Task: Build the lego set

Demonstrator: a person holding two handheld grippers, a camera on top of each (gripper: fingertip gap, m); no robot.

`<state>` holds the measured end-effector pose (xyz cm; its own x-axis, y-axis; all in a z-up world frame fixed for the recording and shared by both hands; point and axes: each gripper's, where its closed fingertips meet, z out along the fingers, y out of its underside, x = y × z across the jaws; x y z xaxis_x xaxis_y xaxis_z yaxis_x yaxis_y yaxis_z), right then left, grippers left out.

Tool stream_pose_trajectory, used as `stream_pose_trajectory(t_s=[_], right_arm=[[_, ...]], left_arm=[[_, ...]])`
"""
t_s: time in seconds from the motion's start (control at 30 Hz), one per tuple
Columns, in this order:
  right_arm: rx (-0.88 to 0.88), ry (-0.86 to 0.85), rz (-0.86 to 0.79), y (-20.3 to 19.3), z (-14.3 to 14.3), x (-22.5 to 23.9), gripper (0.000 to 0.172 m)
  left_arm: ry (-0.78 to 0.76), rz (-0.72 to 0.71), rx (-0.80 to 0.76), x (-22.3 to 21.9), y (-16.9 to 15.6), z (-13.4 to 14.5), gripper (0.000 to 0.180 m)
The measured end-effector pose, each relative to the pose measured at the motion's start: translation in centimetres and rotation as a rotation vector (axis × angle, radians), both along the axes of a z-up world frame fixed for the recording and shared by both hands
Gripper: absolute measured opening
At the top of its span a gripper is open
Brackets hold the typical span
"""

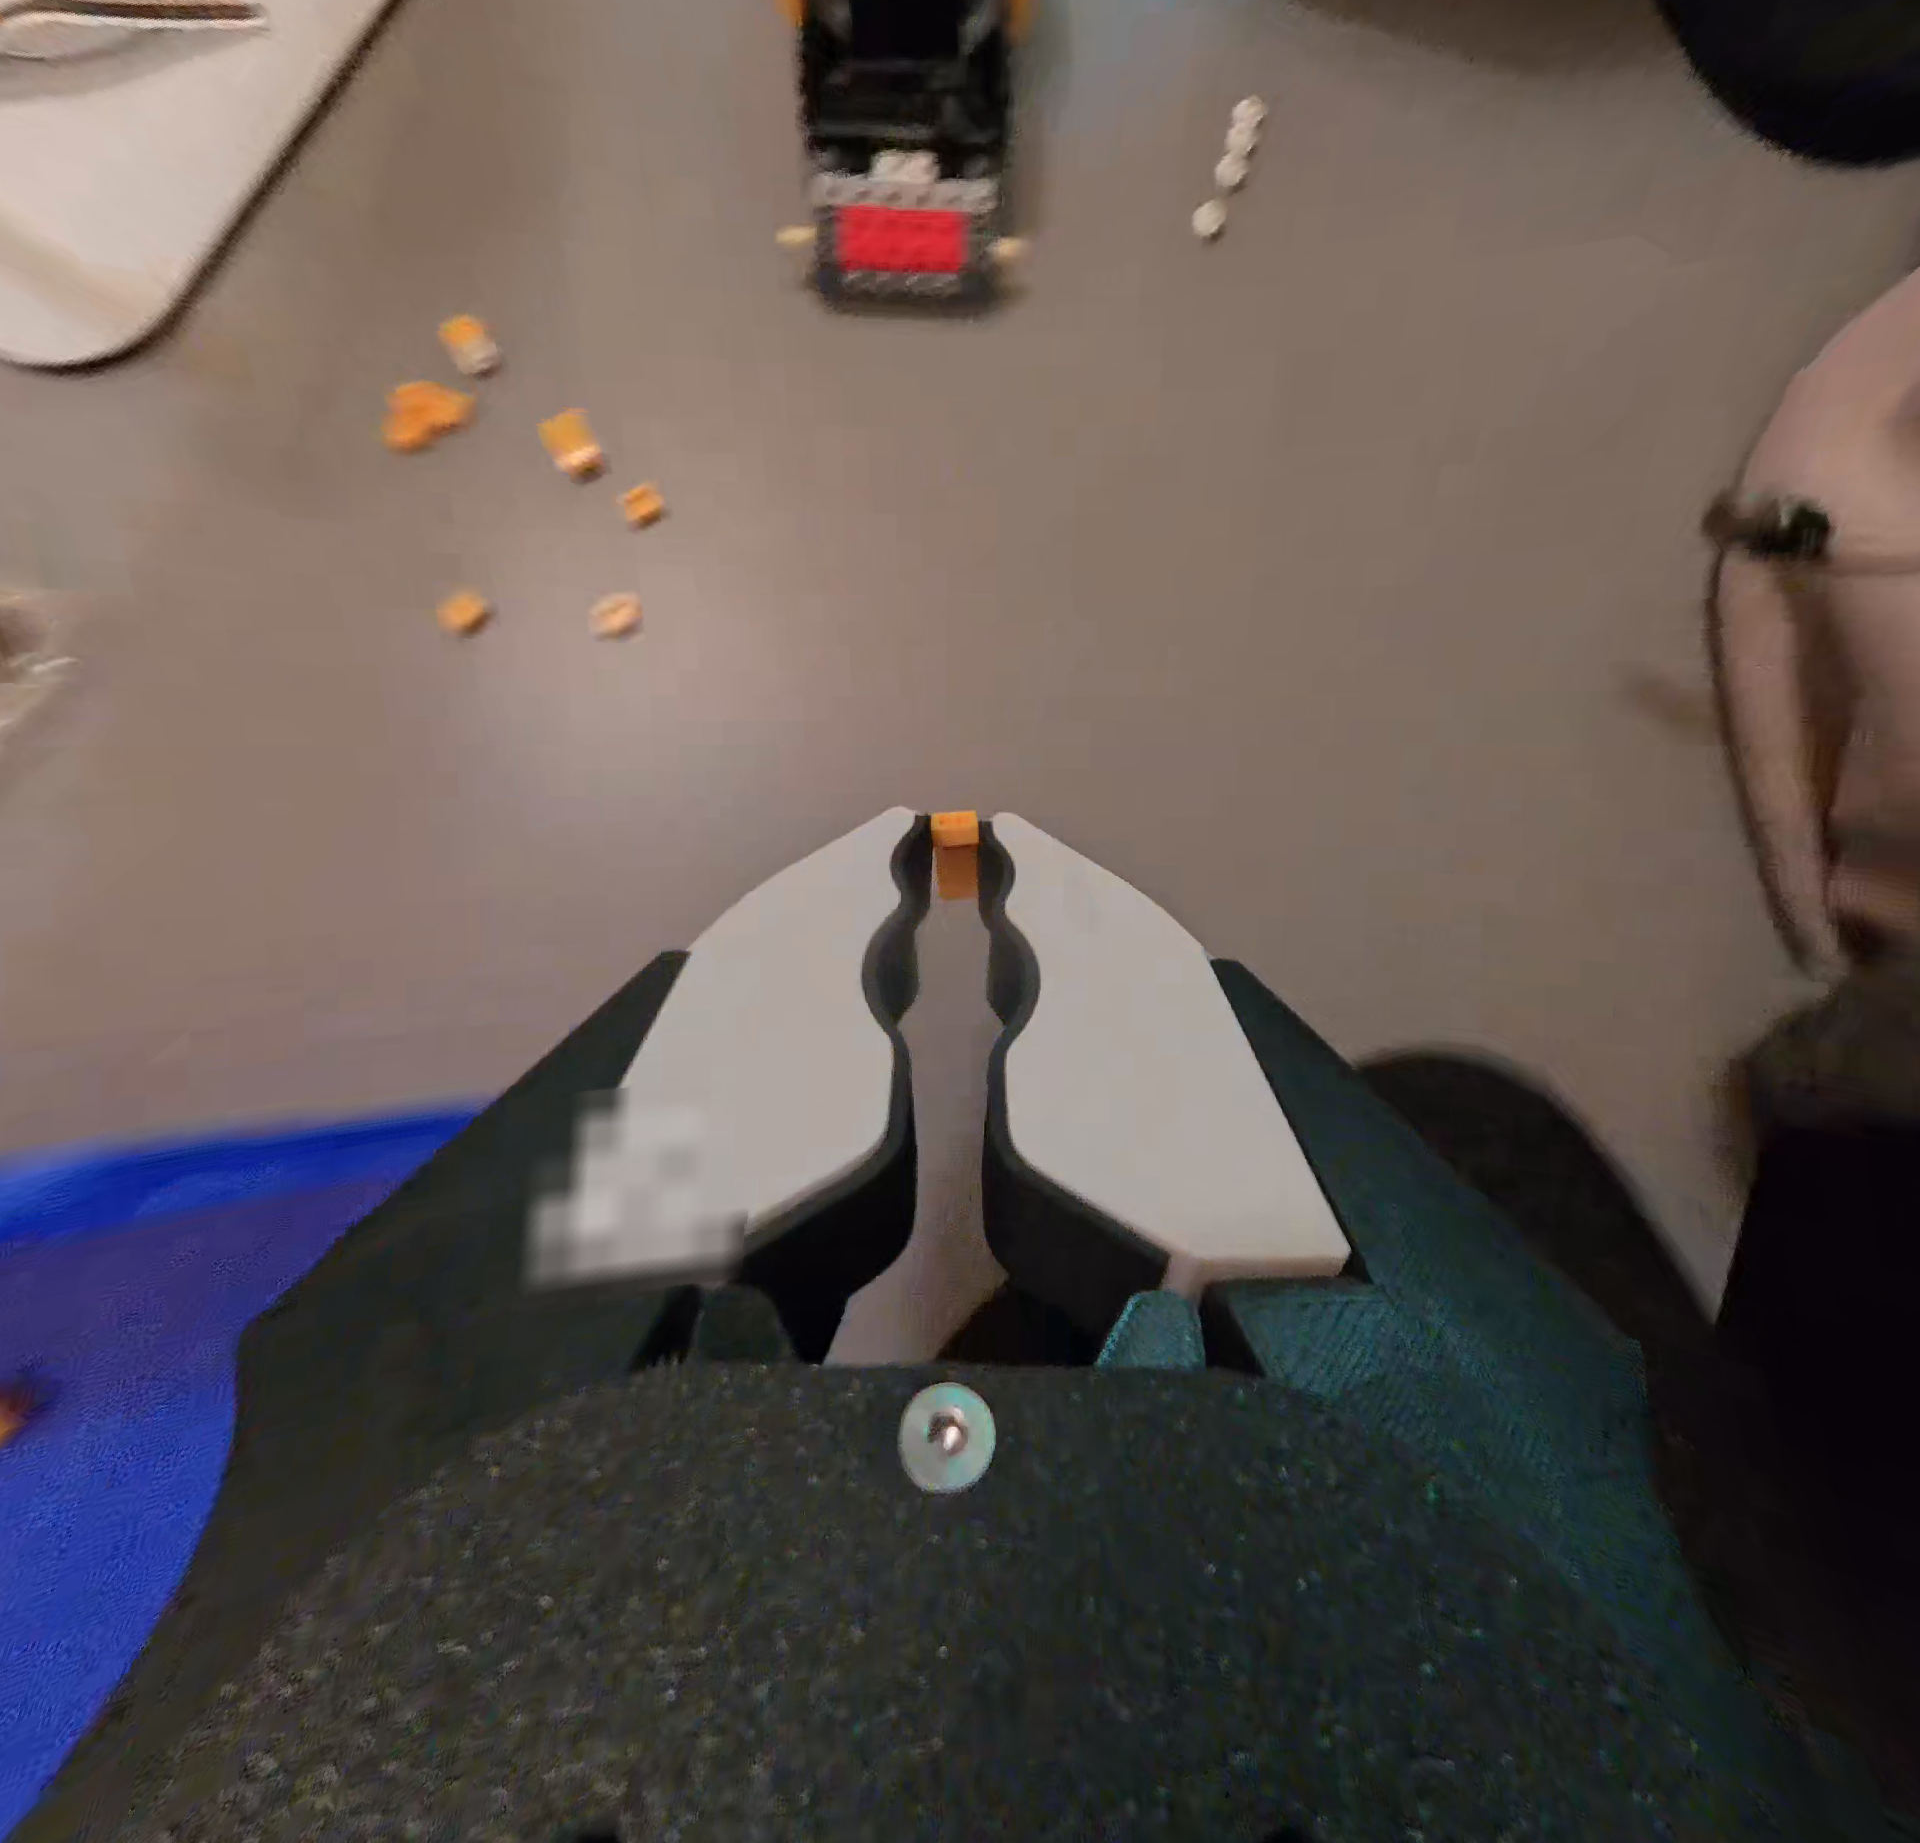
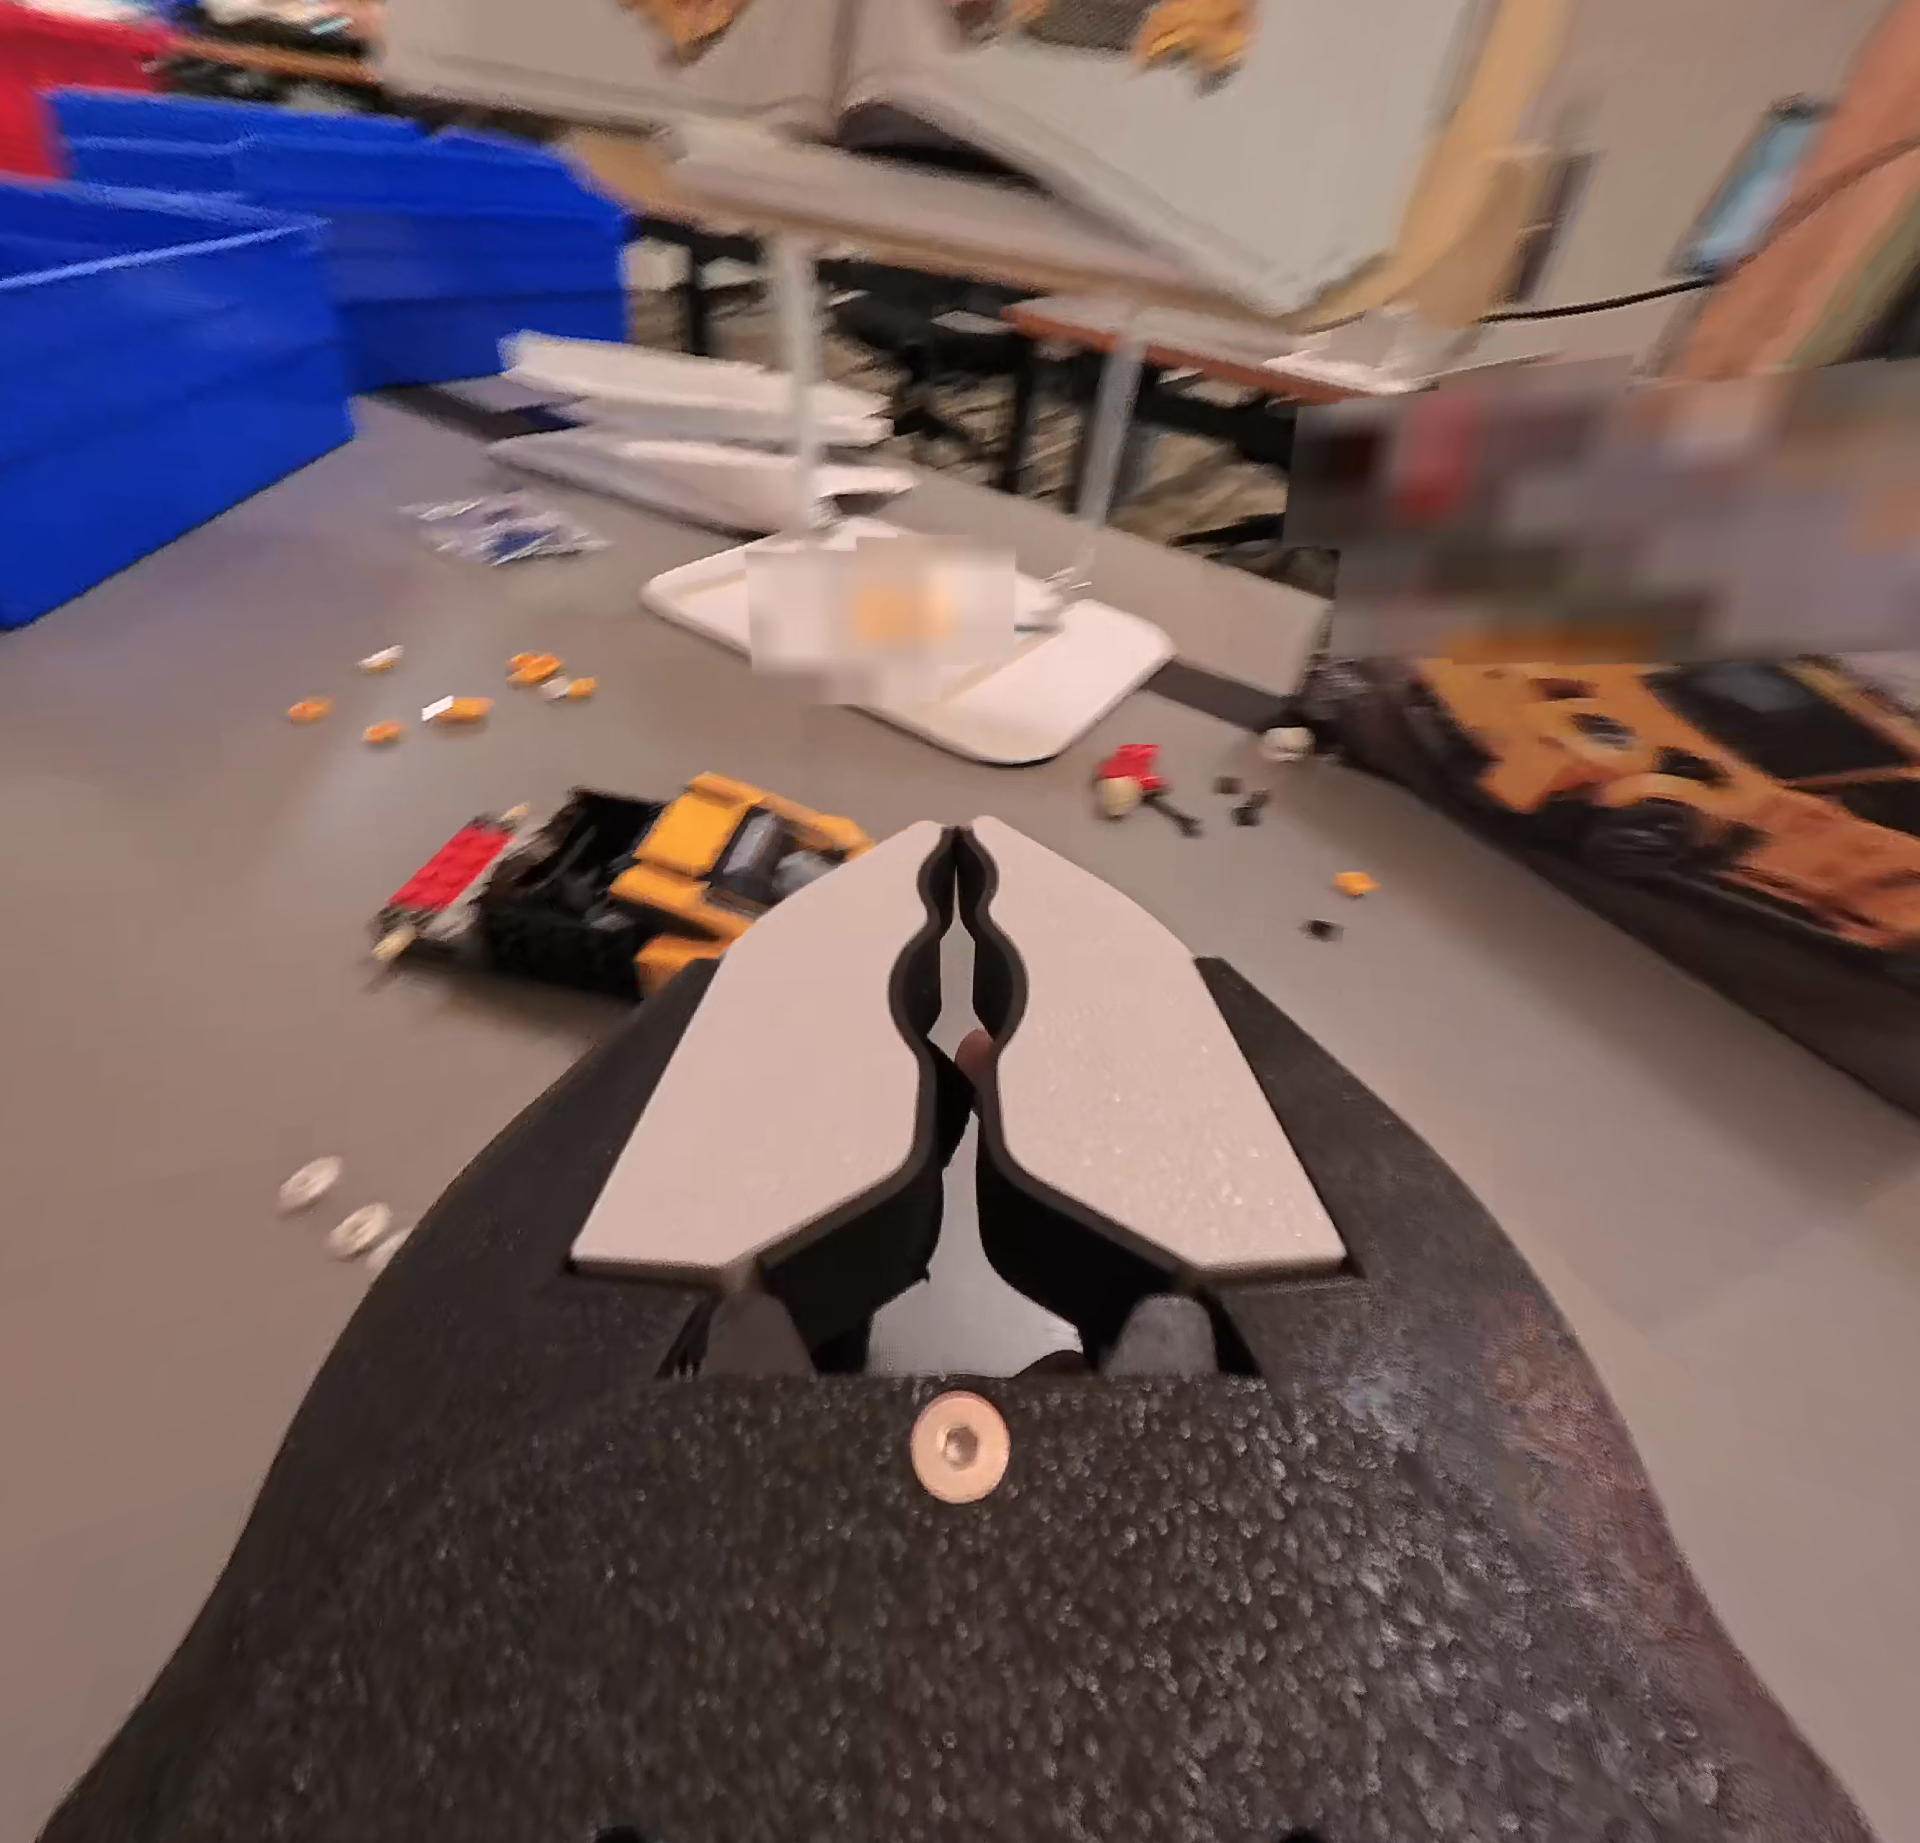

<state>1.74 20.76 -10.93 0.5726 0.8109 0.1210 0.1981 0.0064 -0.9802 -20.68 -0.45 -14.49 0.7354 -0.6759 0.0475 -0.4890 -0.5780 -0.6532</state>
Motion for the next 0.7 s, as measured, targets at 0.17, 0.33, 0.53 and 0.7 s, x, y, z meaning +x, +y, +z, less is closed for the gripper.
stream_pose_trajectory(t_s=[0.17,0.33,0.53,0.7], right_arm=[[-0.006,0.086,-0.173,2.1,1.5,2.9,0.000],[0.010,0.121,-0.196,2.1,2.3,3.6,0.000],[0.007,0.140,-0.190,2.1,2.7,3.8,0.000],[0.001,0.135,-0.186,2.1,2.5,3.6,0.000]], left_arm=[[-0.069,0.004,-0.011,8.8,1.7,-3.5,0.008],[-0.049,-0.027,-0.026,11.9,2.1,-4.9,0.018],[-0.092,-0.023,0.044,11.0,1.8,-2.6,0.040],[-0.066,0.290,0.207,-0.9,3.1,4.2,0.031]])
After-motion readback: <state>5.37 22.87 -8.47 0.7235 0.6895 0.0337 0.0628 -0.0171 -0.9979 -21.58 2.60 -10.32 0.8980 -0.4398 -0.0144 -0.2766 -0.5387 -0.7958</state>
